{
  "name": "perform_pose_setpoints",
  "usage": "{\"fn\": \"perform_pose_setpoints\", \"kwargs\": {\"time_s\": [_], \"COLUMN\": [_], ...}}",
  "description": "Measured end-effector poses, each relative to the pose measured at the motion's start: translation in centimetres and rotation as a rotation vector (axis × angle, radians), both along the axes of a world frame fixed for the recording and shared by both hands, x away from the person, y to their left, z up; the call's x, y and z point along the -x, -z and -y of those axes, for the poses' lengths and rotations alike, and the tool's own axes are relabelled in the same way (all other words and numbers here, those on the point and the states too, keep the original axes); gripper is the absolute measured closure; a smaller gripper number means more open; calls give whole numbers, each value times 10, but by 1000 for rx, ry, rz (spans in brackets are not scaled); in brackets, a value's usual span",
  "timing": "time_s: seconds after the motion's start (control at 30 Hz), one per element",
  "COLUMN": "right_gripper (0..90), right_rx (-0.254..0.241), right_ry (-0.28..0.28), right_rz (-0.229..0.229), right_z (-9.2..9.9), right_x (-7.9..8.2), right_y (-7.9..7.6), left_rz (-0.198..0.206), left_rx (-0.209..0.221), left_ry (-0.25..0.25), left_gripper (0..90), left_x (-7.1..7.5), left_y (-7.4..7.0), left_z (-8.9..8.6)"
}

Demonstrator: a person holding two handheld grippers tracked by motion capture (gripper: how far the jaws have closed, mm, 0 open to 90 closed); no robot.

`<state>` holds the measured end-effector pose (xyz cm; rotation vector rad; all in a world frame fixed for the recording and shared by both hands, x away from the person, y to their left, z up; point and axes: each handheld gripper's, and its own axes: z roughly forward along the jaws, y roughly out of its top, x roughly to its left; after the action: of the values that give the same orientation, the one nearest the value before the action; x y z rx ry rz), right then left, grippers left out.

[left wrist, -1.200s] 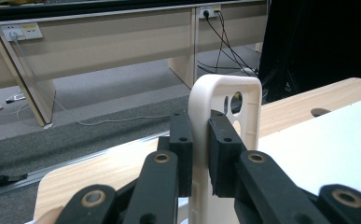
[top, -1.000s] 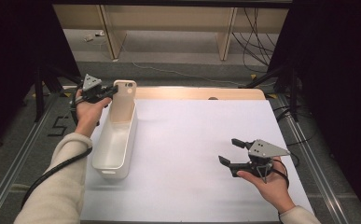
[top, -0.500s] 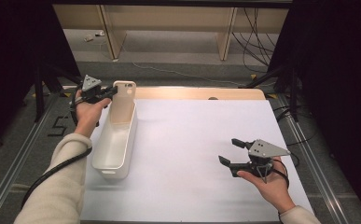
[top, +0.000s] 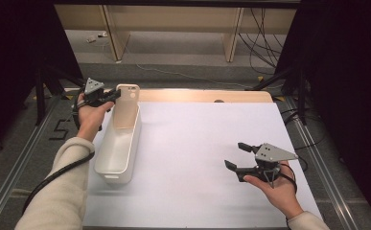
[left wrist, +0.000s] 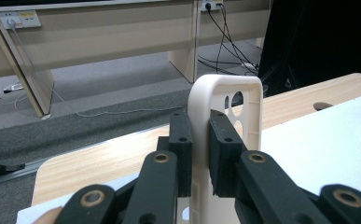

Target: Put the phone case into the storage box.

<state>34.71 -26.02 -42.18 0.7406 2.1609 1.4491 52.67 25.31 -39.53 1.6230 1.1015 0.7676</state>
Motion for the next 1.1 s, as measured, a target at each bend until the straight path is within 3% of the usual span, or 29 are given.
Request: {"fn": "perform_pose_setpoints", "kwargs": {"time_s": [1.1], "right_gripper": [228], "right_rx": [5], "right_ry": [-4], "right_rz": [-5], "right_z": [0], "right_x": [0], "right_y": [0], "left_rz": [-32], "left_rx": [12], "left_ry": [-22], "left_gripper": [784], "left_x": [-2], "left_y": [10], "left_z": [-5]}}
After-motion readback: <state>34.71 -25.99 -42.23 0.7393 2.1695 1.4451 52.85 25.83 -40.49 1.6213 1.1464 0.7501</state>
